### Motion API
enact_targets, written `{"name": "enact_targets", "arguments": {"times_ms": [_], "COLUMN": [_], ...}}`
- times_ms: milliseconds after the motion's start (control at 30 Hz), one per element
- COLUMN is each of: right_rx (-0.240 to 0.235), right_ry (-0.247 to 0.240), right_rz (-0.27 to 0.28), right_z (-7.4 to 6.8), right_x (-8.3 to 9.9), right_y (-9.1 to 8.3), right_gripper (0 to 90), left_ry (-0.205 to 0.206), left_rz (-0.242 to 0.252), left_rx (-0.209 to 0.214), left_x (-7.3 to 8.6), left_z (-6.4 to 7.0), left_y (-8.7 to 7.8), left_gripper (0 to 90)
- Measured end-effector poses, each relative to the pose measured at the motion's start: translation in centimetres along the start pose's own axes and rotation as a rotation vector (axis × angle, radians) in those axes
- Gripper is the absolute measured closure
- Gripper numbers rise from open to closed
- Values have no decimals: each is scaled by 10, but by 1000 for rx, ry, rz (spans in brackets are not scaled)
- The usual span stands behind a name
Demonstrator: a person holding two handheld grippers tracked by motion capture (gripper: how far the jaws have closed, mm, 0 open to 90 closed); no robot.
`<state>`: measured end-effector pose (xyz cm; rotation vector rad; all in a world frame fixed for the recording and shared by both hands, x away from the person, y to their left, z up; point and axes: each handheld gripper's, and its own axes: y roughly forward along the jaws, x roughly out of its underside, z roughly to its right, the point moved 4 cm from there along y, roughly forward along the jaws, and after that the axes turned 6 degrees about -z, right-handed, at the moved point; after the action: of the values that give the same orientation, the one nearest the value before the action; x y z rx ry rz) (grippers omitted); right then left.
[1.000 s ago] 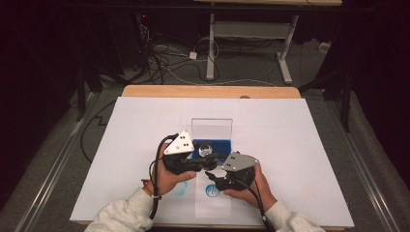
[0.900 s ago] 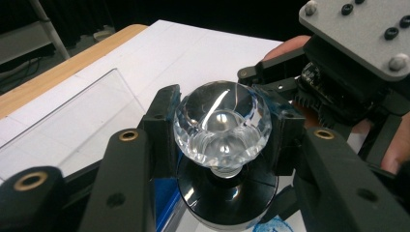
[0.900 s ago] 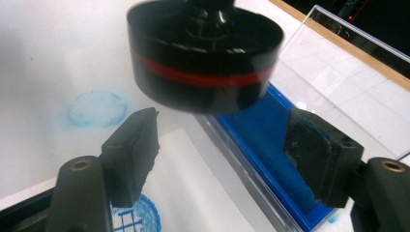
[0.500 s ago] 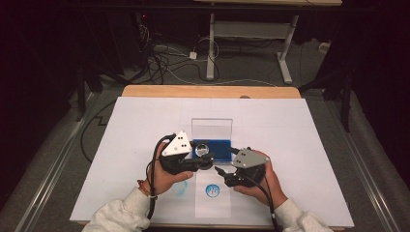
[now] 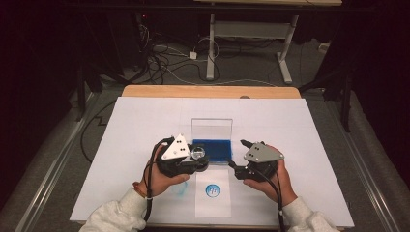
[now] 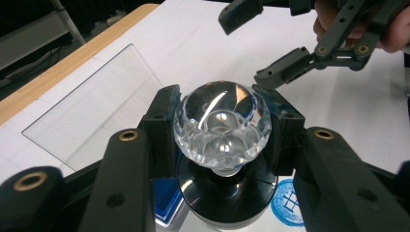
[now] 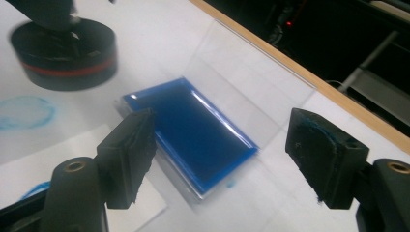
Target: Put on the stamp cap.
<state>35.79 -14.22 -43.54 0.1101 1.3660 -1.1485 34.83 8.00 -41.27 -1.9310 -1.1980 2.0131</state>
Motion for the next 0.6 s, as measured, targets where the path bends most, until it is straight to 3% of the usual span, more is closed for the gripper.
{"name": "enact_targets", "arguments": {"times_ms": [367,600], "right_rx": [46,73], "right_ry": [12,10], "right_rz": [23,9], "right_z": [8,11], "right_x": [9,20], "right_y": [-18,-27], "right_gripper": [273,273], "left_ry": [-8,-12], "left_rz": [1,2], "left_rx": [-16,-28], "left_x": [1,2], "left_z": [-5,-9], "left_y": [-3,-6], "left_gripper": [545,545]}}
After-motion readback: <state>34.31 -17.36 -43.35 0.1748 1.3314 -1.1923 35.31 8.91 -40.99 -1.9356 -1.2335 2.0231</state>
